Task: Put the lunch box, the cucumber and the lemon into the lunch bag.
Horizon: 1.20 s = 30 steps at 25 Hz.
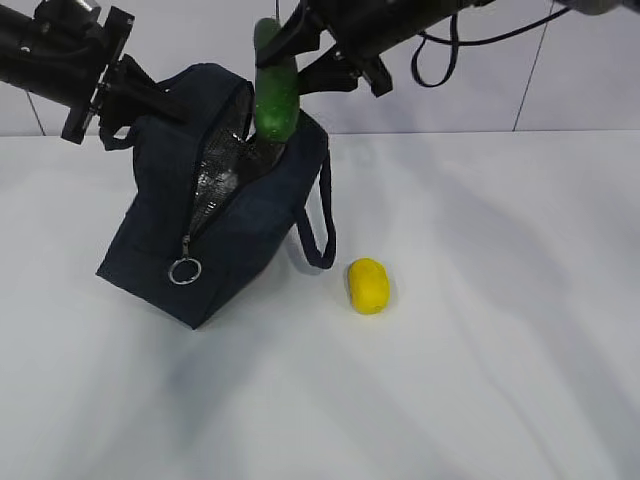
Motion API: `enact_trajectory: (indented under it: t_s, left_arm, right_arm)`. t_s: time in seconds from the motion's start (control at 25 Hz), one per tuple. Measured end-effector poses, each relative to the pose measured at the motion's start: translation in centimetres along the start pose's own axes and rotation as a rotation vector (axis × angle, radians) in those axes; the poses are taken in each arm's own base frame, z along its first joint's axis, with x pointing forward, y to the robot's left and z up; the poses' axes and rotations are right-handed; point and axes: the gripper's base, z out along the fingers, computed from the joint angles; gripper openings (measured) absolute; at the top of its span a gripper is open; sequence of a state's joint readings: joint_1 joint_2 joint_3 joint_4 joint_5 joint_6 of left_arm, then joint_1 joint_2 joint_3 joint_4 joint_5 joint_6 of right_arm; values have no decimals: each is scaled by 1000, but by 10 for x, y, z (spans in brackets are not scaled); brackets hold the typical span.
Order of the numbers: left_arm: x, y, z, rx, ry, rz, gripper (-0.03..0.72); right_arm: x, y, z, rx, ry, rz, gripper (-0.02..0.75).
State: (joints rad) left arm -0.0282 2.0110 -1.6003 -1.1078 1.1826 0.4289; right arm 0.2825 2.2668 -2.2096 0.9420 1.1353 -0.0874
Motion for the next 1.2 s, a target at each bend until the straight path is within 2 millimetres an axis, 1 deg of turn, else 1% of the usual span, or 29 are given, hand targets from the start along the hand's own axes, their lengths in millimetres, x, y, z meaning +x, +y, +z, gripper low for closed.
enact_trajectory:
  t_s: [0.08, 0.16, 0.28, 0.36, 0.48, 0.68, 0.8, 0.88, 1.04, 1.12, 1.2]
  left_arm:
    - [0, 0, 0, 1, 1, 2, -8]
    - [0, 0, 0, 1, 1, 2, -8]
    - [0, 0, 0, 2, 1, 2, -8]
    - [0, 0, 0, 3, 1, 1, -8]
    - [0, -1, 0, 11, -1, -2, -8]
    - [0, -1, 0, 14, -2, -3, -8]
    - [0, -1, 0, 16, -3, -4, -8]
    - [0, -2, 0, 18, -4, -5, -8]
    - [0, -2, 0, 18, -4, -5, -8]
    - [0, -2, 0, 18, -4, -5, -8]
    - [0, -2, 0, 18, -4, -5, -8]
  right_arm:
    - [3, -7, 18, -10, 19, 19, 342]
    - [7, -18, 33, -2, 52, 48, 342]
    - [14, -31, 47, 3, 114, 95, 342]
    - [18, -38, 53, 10, 147, 130, 342]
    - [20, -43, 57, 14, 170, 165, 342]
    - [17, -41, 60, 6, 126, 180, 343]
    - [16, -38, 64, -4, 98, 183, 361]
    - [17, -38, 66, -6, 99, 189, 396]
    - [17, -37, 67, -8, 99, 189, 515]
    - [18, -36, 67, -11, 112, 189, 543]
    - [20, -36, 67, -16, 135, 185, 555]
